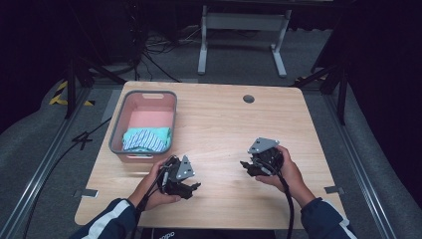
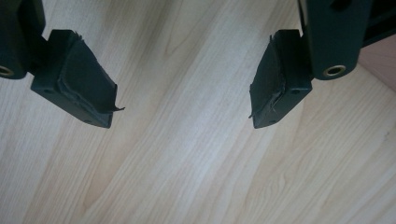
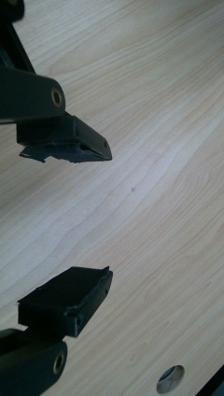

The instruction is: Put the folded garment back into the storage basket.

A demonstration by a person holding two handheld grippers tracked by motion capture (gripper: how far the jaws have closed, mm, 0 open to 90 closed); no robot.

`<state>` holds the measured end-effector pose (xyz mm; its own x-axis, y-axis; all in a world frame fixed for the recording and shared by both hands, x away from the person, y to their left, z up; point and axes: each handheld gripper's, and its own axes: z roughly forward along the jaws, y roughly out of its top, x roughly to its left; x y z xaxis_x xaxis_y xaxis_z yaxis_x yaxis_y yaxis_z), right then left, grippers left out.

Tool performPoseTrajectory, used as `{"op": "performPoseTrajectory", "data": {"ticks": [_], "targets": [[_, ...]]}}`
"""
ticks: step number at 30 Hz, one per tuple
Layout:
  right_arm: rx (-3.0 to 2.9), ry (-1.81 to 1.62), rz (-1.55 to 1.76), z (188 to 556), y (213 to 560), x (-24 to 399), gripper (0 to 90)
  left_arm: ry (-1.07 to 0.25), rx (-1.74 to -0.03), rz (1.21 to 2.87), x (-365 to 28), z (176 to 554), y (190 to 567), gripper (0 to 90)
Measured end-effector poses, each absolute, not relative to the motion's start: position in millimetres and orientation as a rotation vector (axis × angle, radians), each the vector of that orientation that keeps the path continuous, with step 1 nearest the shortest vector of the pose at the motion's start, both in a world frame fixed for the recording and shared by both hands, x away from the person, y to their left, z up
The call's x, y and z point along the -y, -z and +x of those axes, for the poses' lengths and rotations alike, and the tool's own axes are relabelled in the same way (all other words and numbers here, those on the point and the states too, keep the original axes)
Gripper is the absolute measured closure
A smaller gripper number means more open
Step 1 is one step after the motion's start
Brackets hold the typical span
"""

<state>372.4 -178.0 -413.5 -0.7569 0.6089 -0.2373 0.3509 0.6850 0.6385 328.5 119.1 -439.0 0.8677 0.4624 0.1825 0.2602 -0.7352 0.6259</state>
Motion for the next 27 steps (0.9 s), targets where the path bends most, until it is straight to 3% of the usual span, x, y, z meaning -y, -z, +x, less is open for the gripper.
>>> {"op": "performPoseTrajectory", "data": {"ticks": [21,27], "targets": [[-2.435,-0.881,0.914,333,463,250,28.0,-0.305,-0.469,2.487,-121,320,465,19.2],[-2.434,-0.959,0.985,325,473,269,25.4,-0.246,-0.535,2.424,-127,320,473,17.9]]}}
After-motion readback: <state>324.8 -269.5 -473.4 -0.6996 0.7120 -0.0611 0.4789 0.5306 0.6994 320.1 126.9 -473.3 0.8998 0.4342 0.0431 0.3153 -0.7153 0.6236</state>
